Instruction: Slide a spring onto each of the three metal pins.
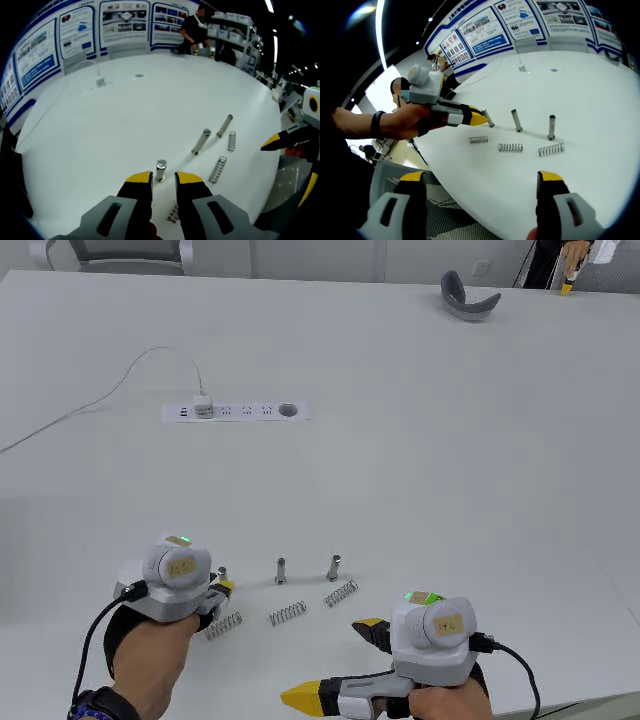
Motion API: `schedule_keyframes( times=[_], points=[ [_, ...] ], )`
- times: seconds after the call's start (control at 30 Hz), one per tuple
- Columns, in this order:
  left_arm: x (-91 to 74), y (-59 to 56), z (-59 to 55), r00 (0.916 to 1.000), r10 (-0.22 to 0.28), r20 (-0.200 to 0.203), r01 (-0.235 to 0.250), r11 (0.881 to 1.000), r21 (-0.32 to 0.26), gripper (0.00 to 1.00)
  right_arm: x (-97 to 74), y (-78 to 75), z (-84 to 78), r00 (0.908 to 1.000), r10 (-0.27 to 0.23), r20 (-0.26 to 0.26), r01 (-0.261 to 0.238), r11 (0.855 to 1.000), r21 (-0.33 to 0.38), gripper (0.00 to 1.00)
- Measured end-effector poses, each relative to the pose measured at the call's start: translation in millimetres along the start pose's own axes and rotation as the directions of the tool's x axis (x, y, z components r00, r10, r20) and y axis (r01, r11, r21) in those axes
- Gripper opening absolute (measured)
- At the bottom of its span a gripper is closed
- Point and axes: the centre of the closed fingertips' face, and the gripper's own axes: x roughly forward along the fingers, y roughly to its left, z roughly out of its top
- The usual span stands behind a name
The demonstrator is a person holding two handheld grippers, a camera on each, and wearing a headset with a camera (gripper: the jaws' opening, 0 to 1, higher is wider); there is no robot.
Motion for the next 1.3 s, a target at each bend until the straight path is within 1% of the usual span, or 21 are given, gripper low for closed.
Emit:
schedule_keyframes(
  times=[0.1,0.17,0.2,0.27,0.37,0.53,0.63,0.7,0.73,0.83,1.0,1.3],
  points=[
    [-1.6,-0.6,-2.8,1.0,0.0,-0.005,0.0,1.0,0.009,0.21,0.1,1.3,-0.5,1.0,0.002,-0.003,-0.002,1.0,-0.002,0.93],
    [-2.8,-0.5,-5.0,0.9999,-0.005,-0.01,0.005,1.0,-0.005,0.22,0.5,1.4,-1.1,1.0,0.003,-0.005,-0.003,1.0,-0.004,0.93],
    [-4.0,1.0,-7.2,0.9999,-0.003,-0.013,0.002,1.0,-0.029,0.23,0.7,1.5,-1.5,1.0,0.003,-0.006,-0.003,1.0,-0.004,0.93],
    [-6.7,1.2,-9.7,0.9999,-0.004,-0.011,0.004,0.999,-0.046,0.27,0.9,2.2,-1.9,1.0,0.005,-0.007,-0.005,1.0,-0.005,0.93],
    [-11.1,-0.8,-16.0,0.9998,-0.005,-0.017,0.004,0.999,-0.035,0.29,1.6,2.0,-2.4,0.9999,0.006,-0.008,-0.006,1.0,-0.004,0.93],
    [-19.5,0.8,-26.7,0.9996,-0.008,-0.026,0.007,0.999,-0.053,0.32,2.4,2.7,-2.3,0.9999,0.007,-0.009,-0.007,1.0,-0.005,0.93],
    [-25.2,0.9,-32.4,0.9995,-0.011,-0.029,0.01,0.998,-0.056,0.35,3.1,3.4,-3.1,0.9999,0.009,-0.013,-0.009,1.0,-0.007,0.93],
    [-28.7,-1.0,-36.5,0.9991,-0.029,-0.031,0.027,0.997,-0.069,0.37,3.8,3.4,-3.7,0.9998,0.01,-0.015,-0.01,1.0,-0.008,0.93],
    [-30.3,-0.7,-38.2,0.9991,-0.03,-0.03,0.028,0.997,-0.07,0.39,4.0,3.6,-3.7,0.9998,0.011,-0.015,-0.011,1.0,-0.009,0.93],
    [-35.8,-4.2,-41.5,0.9986,-0.051,-0.017,0.049,0.996,-0.072,0.44,4.6,4.3,-3.4,0.9998,0.013,-0.016,-0.013,1.0,-0.011,0.93],
    [-42.3,-6.7,-43.4,0.997,-0.077,-0.006,0.077,0.995,-0.064,0.52,5.5,4.2,-3.9,0.9997,0.014,-0.02,-0.015,1.0,-0.014,0.93],
    [-55.4,-7.6,-48.3,0.9933,-0.115,0.008,0.115,0.992,-0.048,0.6,5.7,1.8,-2.7,0.9997,0.009,-0.022,-0.01,1.0,-0.023,0.93]
  ],
)
